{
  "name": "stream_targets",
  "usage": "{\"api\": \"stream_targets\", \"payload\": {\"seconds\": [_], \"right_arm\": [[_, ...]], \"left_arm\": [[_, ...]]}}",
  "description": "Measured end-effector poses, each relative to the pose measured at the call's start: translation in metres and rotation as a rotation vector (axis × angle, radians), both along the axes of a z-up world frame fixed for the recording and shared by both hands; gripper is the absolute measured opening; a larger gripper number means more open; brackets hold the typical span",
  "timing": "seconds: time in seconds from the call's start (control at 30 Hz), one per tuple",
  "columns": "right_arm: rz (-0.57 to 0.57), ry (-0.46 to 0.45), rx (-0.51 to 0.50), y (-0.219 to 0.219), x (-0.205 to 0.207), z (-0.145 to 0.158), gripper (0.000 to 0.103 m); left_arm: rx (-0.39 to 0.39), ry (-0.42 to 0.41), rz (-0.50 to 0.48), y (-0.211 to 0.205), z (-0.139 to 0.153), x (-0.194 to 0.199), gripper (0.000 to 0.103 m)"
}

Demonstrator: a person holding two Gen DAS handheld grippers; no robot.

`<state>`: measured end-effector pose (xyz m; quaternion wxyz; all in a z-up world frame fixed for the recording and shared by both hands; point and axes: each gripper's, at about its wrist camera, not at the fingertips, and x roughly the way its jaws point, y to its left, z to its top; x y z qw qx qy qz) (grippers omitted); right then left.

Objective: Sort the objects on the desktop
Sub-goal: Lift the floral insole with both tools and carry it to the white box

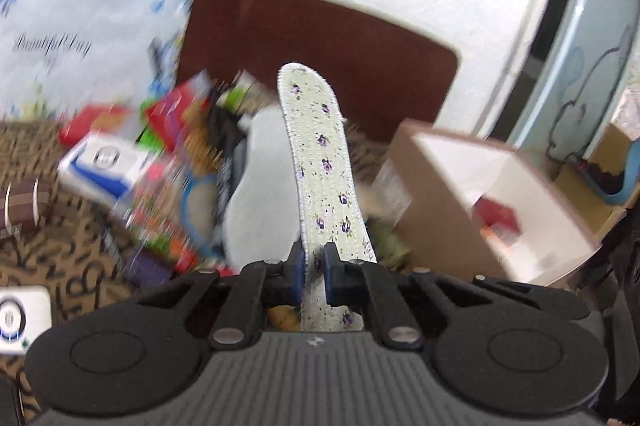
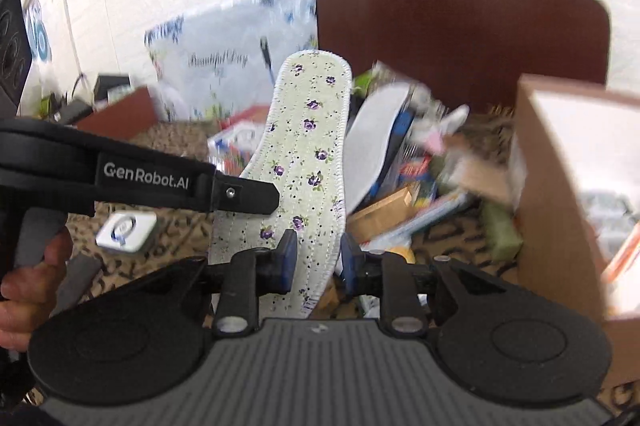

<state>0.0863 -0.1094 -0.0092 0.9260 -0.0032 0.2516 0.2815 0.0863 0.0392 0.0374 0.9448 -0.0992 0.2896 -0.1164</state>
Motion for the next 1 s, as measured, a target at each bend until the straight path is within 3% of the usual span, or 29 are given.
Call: {"api": "stream_targets", "payload": {"seconds": [0.27, 0.47, 0.73, 1.0], "right_arm": [[-0.115, -0.123, 0.024, -0.063, -0.005, 0.048, 0.022], [-0.227, -0.145, -0.004, -0.119, 0.002, 0.063, 0.022], [-0.305, -0.03, -0.054, -0.17, 0.032, 0.042, 0.022], [-0.267, 0.146, -0.041, -0.189, 0.066, 0.014, 0.022]], "left_arm": [[0.0, -0.145, -0.121, -0.067, 0.052, 0.011, 0.007], [-0.01, -0.144, -0.212, -0.127, 0.058, 0.036, 0.007], [0.007, -0.042, -0.272, -0.181, 0.03, 0.07, 0.007], [0.056, 0.121, -0.292, -0.206, -0.008, 0.106, 0.002]]}}
